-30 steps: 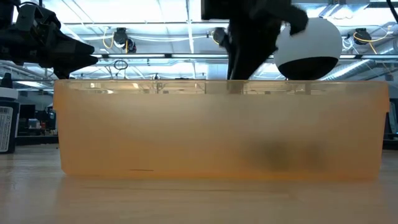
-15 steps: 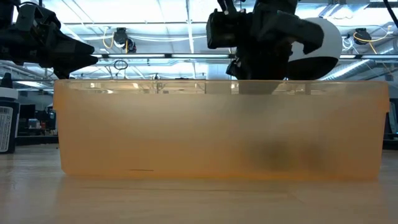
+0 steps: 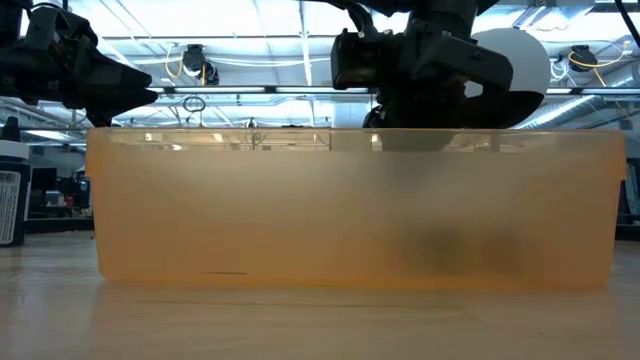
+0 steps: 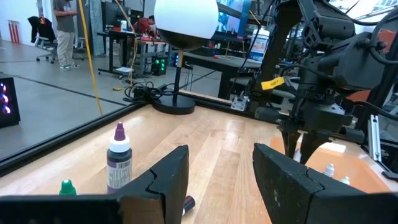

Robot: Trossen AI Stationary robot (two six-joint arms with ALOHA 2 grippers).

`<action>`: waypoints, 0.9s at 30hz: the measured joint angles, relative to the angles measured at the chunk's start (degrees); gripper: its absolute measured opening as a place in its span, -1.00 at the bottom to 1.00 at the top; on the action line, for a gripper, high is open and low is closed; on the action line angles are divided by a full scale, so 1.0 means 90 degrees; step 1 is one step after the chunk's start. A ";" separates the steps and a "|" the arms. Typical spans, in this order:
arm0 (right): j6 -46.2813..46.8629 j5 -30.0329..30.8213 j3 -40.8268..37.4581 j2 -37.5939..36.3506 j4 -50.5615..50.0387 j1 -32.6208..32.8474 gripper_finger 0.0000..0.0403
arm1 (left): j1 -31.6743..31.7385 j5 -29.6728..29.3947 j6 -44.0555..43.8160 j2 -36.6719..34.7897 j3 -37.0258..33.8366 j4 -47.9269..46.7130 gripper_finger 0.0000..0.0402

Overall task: Pick & Place food coloring
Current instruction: Put the small orange food coloring bottle into the orange bin

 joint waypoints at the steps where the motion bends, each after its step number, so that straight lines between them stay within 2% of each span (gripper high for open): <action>1: -0.0011 0.0002 0.0000 0.0000 -0.0010 -0.0006 -0.72 | 0.0000 -0.0001 0.0001 0.0000 0.0000 0.0000 -0.09; 14: 0.0050 0.0000 -0.0265 0.0002 0.0225 -0.0037 -0.71 | 0.0001 -0.0001 0.0002 0.0000 0.0000 0.0000 -0.09; 21: 0.0180 0.0000 -0.0265 0.0002 0.0224 -0.0037 -0.34 | 0.0000 -0.0002 0.0002 0.0000 0.0000 0.0000 -0.09; 27: 0.0182 0.0000 -0.0263 -0.0006 0.0247 -0.0037 -0.25 | 0.0000 -0.0001 0.0001 0.0000 0.0000 0.0000 -0.09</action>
